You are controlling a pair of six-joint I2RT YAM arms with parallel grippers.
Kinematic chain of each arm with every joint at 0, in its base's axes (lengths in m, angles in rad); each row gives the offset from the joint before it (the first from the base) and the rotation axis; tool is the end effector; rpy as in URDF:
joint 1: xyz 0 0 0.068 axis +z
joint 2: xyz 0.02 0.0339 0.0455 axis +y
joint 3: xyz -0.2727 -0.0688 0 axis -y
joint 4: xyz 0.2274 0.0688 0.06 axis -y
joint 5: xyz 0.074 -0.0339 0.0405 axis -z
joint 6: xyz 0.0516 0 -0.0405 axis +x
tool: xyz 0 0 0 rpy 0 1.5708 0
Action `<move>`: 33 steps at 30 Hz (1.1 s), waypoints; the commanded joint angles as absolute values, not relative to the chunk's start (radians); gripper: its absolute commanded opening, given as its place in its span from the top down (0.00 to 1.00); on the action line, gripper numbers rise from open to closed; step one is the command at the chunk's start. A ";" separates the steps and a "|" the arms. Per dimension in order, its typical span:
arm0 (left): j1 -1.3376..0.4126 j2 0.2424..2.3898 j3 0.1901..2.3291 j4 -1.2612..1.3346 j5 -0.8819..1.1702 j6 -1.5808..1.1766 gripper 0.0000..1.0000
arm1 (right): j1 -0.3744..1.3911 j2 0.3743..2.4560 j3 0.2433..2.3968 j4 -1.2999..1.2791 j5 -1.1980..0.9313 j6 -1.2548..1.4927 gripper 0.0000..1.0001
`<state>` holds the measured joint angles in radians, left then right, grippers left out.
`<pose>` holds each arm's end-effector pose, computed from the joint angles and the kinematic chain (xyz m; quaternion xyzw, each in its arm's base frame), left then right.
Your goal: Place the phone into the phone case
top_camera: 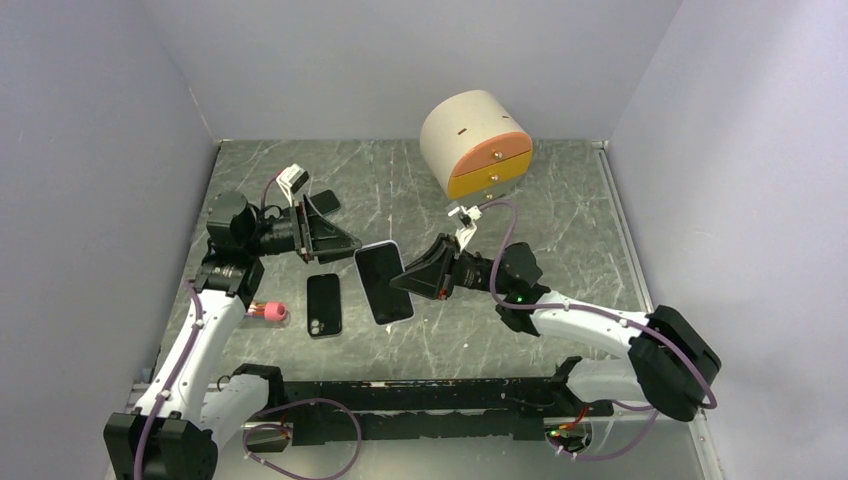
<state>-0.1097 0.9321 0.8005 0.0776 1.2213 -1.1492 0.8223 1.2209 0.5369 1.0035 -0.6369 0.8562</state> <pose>0.1759 -0.0681 0.3571 0.0469 0.7121 -0.6682 0.2104 0.1479 0.2043 0.3088 -0.2443 0.5604 0.6953 0.3778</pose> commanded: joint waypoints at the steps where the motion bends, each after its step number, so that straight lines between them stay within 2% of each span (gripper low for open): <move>1: -0.106 0.910 0.778 0.200 1.277 -1.199 0.33 | 0.832 1.249 0.597 1.146 -0.616 0.870 1.00; 9: -0.113 0.887 0.749 0.178 1.272 -1.205 0.48 | 0.835 1.294 0.600 1.177 -0.583 0.890 1.00; 17: -0.122 0.890 0.738 0.182 1.254 -1.209 0.54 | 0.834 1.329 0.602 1.209 -0.581 0.905 1.00; 25: -0.126 0.915 0.753 0.071 1.247 -1.104 0.96 | 0.834 1.359 0.603 1.204 -0.580 0.906 1.00; 33: -0.127 0.928 0.888 -0.340 1.141 -0.757 0.96 | 0.834 1.388 0.597 1.229 -0.580 0.931 1.00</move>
<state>-0.1150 0.9321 0.8047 -0.0887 1.1854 -0.9417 0.8406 1.3926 0.5484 1.1091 -0.6365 0.9489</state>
